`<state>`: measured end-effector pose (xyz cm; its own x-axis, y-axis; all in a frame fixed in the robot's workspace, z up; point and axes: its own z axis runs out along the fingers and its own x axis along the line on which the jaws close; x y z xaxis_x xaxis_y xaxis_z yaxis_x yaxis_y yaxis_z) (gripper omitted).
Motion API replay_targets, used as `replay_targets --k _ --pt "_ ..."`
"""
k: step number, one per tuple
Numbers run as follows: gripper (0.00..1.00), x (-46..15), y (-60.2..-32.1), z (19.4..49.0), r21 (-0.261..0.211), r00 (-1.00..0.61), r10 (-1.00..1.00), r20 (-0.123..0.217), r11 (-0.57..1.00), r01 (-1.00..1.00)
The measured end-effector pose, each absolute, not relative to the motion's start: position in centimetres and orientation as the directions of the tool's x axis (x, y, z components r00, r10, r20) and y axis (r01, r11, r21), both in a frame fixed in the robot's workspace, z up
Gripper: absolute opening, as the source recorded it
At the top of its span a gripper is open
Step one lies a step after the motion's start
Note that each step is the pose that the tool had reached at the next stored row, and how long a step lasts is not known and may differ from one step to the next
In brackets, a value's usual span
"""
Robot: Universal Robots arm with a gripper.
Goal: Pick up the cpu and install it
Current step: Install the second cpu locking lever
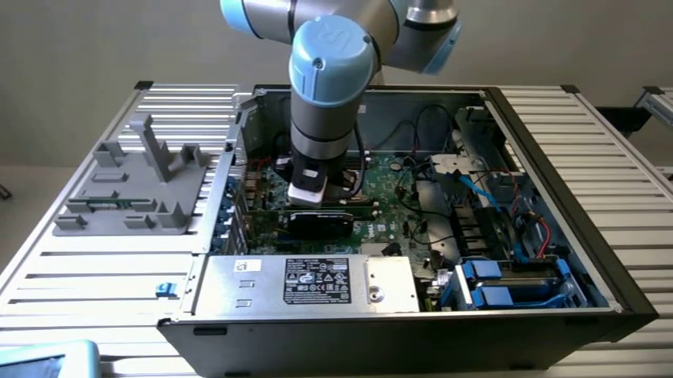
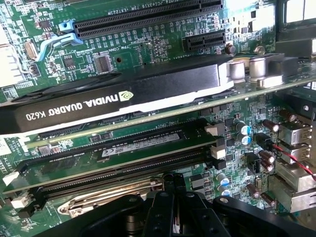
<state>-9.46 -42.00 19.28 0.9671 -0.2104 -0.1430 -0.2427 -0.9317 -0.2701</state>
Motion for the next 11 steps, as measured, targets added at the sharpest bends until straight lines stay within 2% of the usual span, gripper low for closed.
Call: replay_targets --k 11 --pt "0.12 -9.66 -42.0 19.2 -0.271 0.968 -0.211 -0.139 -0.932 -0.242"
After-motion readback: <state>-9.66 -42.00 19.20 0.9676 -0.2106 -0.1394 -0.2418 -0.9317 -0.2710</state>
